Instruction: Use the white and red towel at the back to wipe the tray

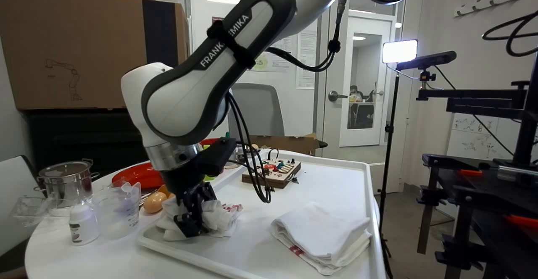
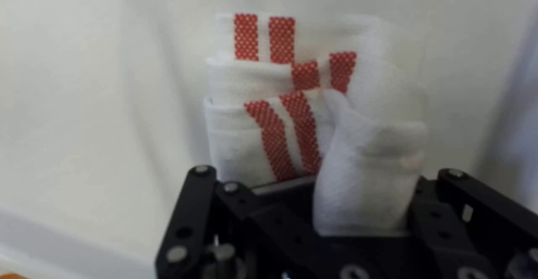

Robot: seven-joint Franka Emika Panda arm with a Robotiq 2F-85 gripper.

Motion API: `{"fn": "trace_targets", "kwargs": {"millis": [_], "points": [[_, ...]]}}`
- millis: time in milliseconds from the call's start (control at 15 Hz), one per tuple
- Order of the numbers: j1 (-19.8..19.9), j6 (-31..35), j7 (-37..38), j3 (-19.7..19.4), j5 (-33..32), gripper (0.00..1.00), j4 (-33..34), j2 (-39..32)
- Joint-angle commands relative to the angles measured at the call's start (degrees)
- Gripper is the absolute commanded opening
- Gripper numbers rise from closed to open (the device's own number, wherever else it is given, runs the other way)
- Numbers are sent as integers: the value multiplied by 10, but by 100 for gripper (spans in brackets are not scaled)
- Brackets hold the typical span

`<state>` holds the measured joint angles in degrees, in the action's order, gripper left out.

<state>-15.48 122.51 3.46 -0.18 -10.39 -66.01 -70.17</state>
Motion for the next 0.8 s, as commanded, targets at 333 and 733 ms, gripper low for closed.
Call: {"fn": "trace_targets", "kwargs": {"millis": [333,733], "points": [[10,-28,13,-4,7,75,26,-3],[36,-58,-2,19,33,100,11,29]]}}
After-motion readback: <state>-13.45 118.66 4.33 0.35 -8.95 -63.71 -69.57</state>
